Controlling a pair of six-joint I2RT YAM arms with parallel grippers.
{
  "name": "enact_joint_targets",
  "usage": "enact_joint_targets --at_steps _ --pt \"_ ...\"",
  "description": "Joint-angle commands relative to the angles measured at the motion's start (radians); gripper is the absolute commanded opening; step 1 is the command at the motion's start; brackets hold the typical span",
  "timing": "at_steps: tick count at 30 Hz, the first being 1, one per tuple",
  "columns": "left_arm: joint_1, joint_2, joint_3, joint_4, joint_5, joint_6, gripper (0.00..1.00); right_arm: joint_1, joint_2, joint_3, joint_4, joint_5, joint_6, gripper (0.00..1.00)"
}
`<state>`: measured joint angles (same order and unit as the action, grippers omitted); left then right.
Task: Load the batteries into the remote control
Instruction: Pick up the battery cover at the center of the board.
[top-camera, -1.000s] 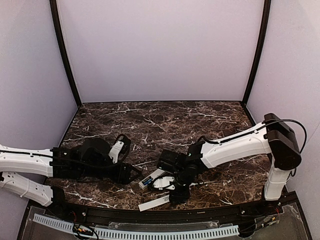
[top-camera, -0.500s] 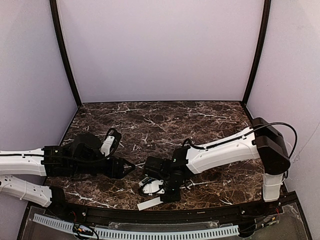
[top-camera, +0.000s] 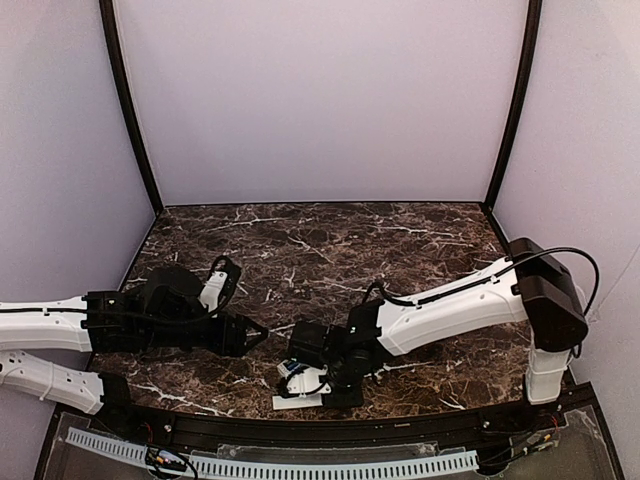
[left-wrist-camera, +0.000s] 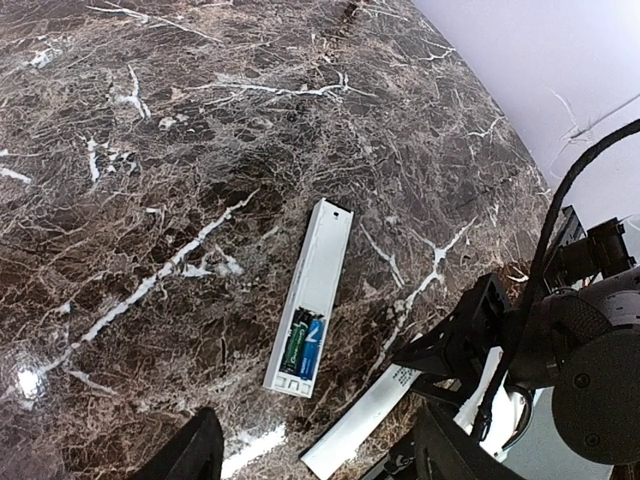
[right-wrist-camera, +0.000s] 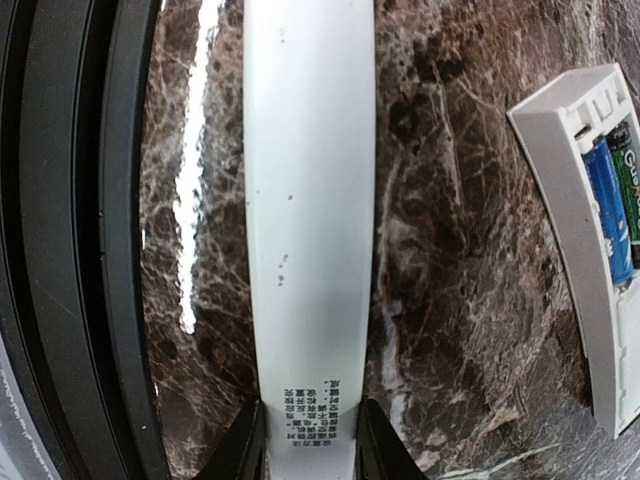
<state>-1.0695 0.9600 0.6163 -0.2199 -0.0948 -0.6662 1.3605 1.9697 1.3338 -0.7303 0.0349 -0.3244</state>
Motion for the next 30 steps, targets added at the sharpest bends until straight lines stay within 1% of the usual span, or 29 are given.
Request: enact_joint_targets --at_steps 1,6,16,21,25,26,30 --pt "0.006 -0.020 0.011 -0.044 -0.025 0.004 0.66 0.010 0.005 -0.049 -0.081 0.098 -0.007 0.22" --pt "0.020 -0.038 0.011 -0.058 -0.030 0.012 0.67 0.010 -0.035 -0.044 -0.081 0.133 -0.003 0.21" --pt "0.066 -0.045 -0.070 0.104 0.176 0.001 0.69 0.010 -0.163 -0.033 -0.044 0.237 -0.019 0.21" --pt "0.079 0.015 -0.065 0.143 0.276 0.011 0.70 0.012 -0.203 -0.027 -0.030 0.261 -0.040 0.21" --pt "0.091 0.095 -0.068 0.225 0.407 -0.012 0.70 0.013 -0.228 -0.027 -0.020 0.298 -0.049 0.21" --pt "0.092 0.110 -0.066 0.253 0.449 -0.017 0.70 0.015 -0.235 -0.028 -0.015 0.307 -0.051 0.21" --pt "0.094 0.195 -0.055 0.297 0.537 -0.036 0.65 0.029 -0.272 -0.040 0.022 0.352 -0.069 0.21"
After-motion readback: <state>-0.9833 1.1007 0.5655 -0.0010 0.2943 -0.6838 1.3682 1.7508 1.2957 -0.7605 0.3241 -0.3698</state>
